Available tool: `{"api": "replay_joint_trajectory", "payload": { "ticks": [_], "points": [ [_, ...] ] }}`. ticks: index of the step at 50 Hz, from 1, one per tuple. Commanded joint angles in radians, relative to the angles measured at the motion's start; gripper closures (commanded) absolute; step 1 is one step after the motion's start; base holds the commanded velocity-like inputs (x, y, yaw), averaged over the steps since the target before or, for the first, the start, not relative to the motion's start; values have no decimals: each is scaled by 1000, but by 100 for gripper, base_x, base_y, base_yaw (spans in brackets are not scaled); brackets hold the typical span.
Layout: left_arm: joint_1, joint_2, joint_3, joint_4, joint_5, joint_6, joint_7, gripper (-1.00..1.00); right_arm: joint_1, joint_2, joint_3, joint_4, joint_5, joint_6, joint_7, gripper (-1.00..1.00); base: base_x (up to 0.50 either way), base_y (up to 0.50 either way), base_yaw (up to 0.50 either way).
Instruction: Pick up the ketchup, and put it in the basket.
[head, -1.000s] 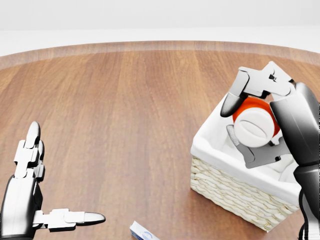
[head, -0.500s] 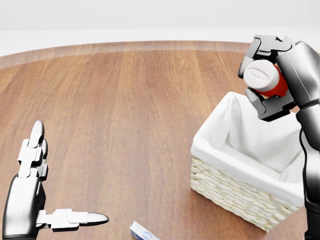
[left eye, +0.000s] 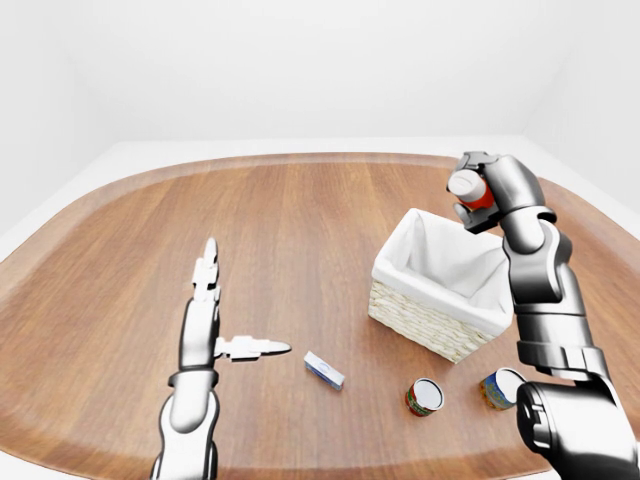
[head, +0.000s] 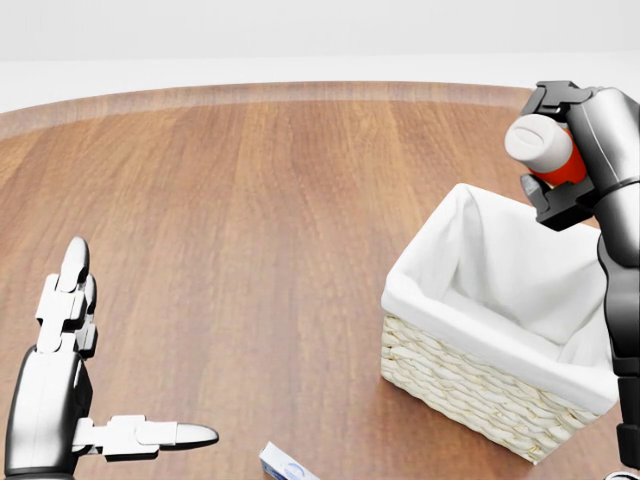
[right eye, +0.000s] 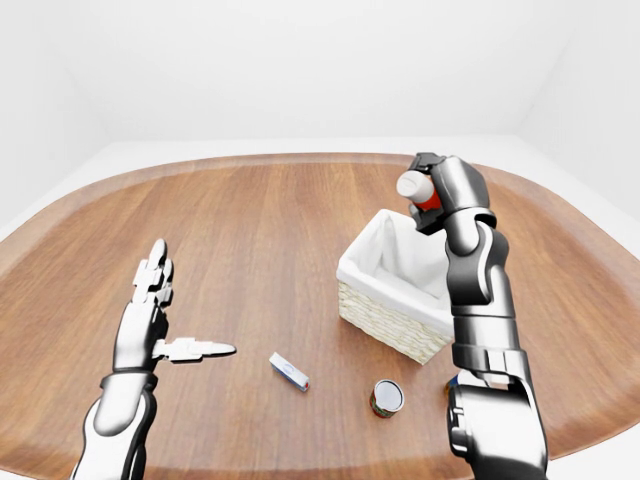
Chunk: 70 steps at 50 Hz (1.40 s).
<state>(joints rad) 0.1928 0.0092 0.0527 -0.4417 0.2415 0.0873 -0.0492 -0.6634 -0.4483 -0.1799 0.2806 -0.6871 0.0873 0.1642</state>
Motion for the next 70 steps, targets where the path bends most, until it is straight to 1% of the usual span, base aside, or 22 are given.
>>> {"api": "replay_joint_trajectory", "payload": {
  "ticks": [1,13,15,16,18,20,25,28,33,39,40,41,44,45,46,70],
  "points": [
    [-3,0,-1,-3,0,0,0,-100,-19,-9,-3,48,13,0,-39,100,0,0,0],
    [0,1,3,6,-4,0,0,-100,-30,-14,2,107,12,0,-68,100,0,0,0],
    [0,0,3,4,-4,0,0,-100,-32,-16,3,125,10,-8,-80,100,0,0,0],
    [1,0,2,0,-4,0,-1,-100,-33,-16,3,145,12,-19,-92,100,0,0,0],
    [1,0,2,4,-3,0,0,-100,-31,-14,6,158,13,-25,-101,100,0,0,0],
    [1,0,3,4,-4,0,0,-100,-29,-11,10,185,13,-40,-117,100,0,0,0],
    [1,0,2,6,-3,0,0,-100,-26,-6,15,215,15,-58,-136,100,0,0,0],
    [0,0,4,3,-6,0,-1,-100,-24,-2,20,244,14,-74,-155,100,0,0,0],
    [1,0,3,6,-5,0,0,-100,-23,0,23,264,13,-85,-164,100,0,0,0],
    [1,0,3,8,-5,0,0,-100,-24,-2,23,260,13,-79,-160,100,0,0,0],
    [2,0,2,10,-5,0,0,-100,-25,-2,21,256,11,-73,-162,51,0,0,0],
    [2,0,2,10,-5,0,0,-100,-28,-2,20,259,14,-69,-160,-100,0,0,0],
    [2,0,2,11,-5,0,0,-100,-28,-3,21,260,15,-71,-160,-100,0,0,0],
    [3,1,4,2,-7,0,-3,-100,-30,-4,17,249,19,-61,-151,-100,0,0,0],
    [2,0,4,2,-7,0,-3,-100,-30,-5,17,247,19,-59,-151,-100,0,0,0],
    [5,0,3,-1,-4,0,-6,-100,-31,-7,19,248,20,-55,-149,-100,0,0,0]
  ]
}}
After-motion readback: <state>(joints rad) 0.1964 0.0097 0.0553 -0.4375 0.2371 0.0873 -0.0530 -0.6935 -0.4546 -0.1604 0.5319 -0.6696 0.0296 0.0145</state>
